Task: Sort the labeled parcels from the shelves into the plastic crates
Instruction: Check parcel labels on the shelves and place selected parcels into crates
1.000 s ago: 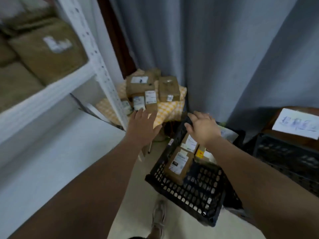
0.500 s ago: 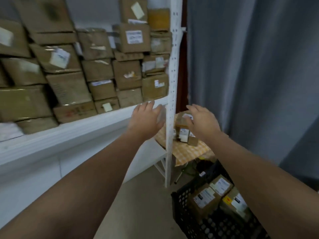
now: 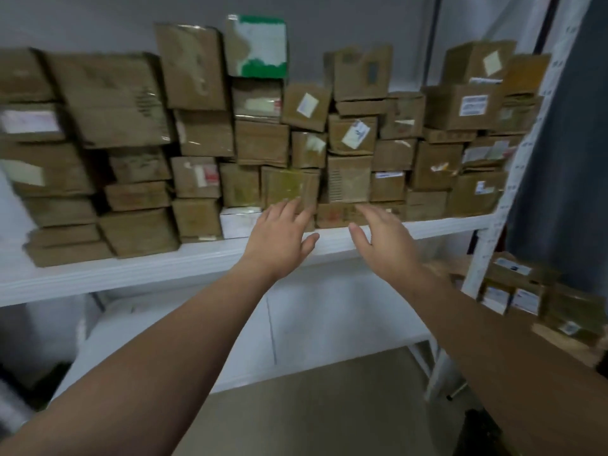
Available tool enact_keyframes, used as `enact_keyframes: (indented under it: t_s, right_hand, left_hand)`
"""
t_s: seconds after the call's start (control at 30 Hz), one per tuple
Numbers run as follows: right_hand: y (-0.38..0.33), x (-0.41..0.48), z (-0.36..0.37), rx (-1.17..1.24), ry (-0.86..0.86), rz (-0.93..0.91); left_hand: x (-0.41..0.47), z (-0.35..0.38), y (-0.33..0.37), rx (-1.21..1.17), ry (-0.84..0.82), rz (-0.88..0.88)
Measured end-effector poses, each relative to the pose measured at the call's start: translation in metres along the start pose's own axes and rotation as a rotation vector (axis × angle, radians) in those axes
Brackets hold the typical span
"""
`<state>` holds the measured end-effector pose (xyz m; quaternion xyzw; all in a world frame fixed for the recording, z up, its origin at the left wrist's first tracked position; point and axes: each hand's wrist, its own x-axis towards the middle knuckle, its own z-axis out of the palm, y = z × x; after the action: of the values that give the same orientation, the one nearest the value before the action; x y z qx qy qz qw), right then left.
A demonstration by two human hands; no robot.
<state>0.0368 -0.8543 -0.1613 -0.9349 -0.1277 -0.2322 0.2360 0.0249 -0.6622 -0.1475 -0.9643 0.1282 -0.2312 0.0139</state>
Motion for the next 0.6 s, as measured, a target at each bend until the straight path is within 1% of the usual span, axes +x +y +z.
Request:
enact_keyframes:
  t_s: [0.2, 0.33, 0.47, 0.6]
  right_hand:
    - [-0.149, 0.002, 0.066, 0.069, -0.02, -0.1]
    - [-0.236, 0.002, 0.102, 0.113, -0.069, -0.184]
    - [-0.299, 0.01, 0.127, 0.122, -0.116, -0.253]
    - [-0.341, 0.033, 0.137, 0.119, -0.121, -0.312]
  left_hand:
    - [-0.079, -0.041, -0.142, 0.07, 0.018, -0.126]
    - [-0.125, -0.063, -0.22, 0.104, 0.022, -0.203]
    - [-0.156, -0.076, -0.279, 0.131, 0.032, -0.246]
    - [-0.161, -0.086, -0.326, 0.115, 0.084, -0.269]
